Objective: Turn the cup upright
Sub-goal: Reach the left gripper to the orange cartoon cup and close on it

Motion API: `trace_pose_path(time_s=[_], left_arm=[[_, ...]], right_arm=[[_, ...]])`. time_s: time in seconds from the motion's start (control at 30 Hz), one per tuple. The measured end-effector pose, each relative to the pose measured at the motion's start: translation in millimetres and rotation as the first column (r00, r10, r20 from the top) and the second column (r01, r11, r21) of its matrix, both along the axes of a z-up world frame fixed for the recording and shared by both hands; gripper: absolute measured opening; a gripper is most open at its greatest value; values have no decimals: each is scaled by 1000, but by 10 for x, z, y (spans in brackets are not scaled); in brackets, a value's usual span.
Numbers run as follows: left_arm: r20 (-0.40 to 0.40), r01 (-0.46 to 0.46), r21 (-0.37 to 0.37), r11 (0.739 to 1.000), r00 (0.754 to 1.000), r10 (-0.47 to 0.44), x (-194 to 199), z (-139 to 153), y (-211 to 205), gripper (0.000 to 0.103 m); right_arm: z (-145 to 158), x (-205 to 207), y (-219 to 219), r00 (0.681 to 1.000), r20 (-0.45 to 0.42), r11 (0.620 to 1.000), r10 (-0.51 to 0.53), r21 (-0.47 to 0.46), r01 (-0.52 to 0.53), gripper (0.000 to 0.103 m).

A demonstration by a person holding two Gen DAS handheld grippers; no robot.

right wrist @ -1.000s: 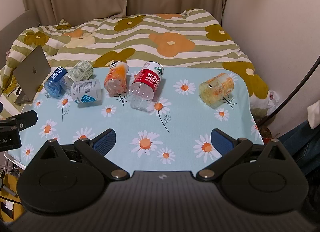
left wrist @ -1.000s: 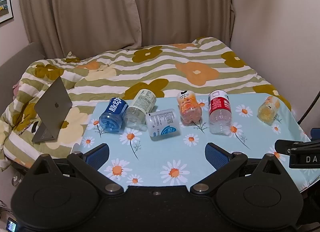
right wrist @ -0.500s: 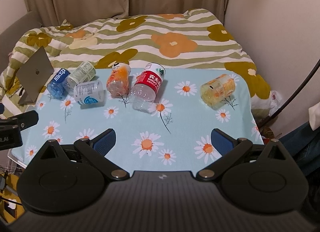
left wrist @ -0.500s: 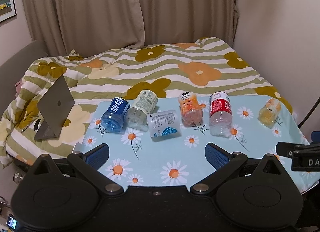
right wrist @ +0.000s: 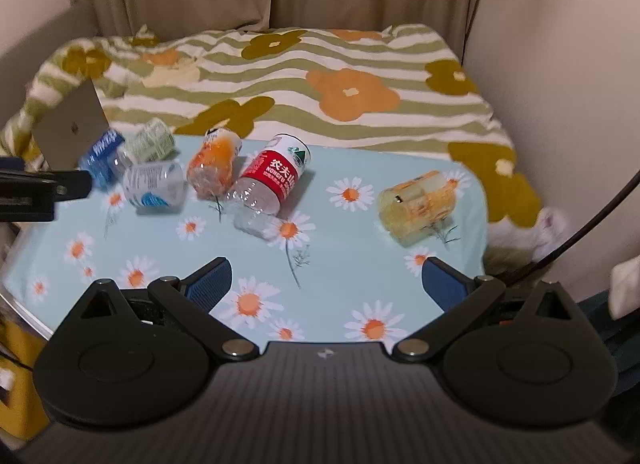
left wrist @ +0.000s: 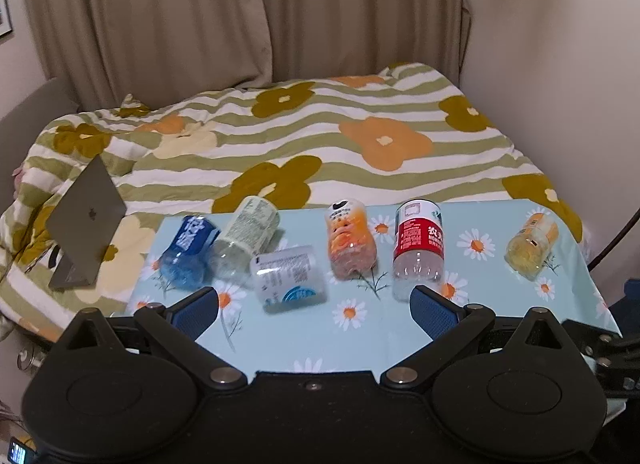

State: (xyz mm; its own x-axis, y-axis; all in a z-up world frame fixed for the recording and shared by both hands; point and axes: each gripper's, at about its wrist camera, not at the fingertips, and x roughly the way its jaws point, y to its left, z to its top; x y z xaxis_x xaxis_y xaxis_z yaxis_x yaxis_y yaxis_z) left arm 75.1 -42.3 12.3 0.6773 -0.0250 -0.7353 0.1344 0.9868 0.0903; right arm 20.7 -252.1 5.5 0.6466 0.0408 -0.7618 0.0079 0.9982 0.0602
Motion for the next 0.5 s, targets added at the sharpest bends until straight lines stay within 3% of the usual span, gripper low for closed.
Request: trace_pose_path(time_s=[0.3, 0.5], left_arm=[[-114, 62, -39, 997, 991, -66, 873, -264, -182, 103], [-234, 69, -88, 994, 968, -88, 1459, -558, -271, 103]], right_arm=[[-123, 156, -193, 992, -41, 992, -123, -46, 121, 103], [-297, 331, -291, 971, -104, 977, -214, -33, 212, 103]])
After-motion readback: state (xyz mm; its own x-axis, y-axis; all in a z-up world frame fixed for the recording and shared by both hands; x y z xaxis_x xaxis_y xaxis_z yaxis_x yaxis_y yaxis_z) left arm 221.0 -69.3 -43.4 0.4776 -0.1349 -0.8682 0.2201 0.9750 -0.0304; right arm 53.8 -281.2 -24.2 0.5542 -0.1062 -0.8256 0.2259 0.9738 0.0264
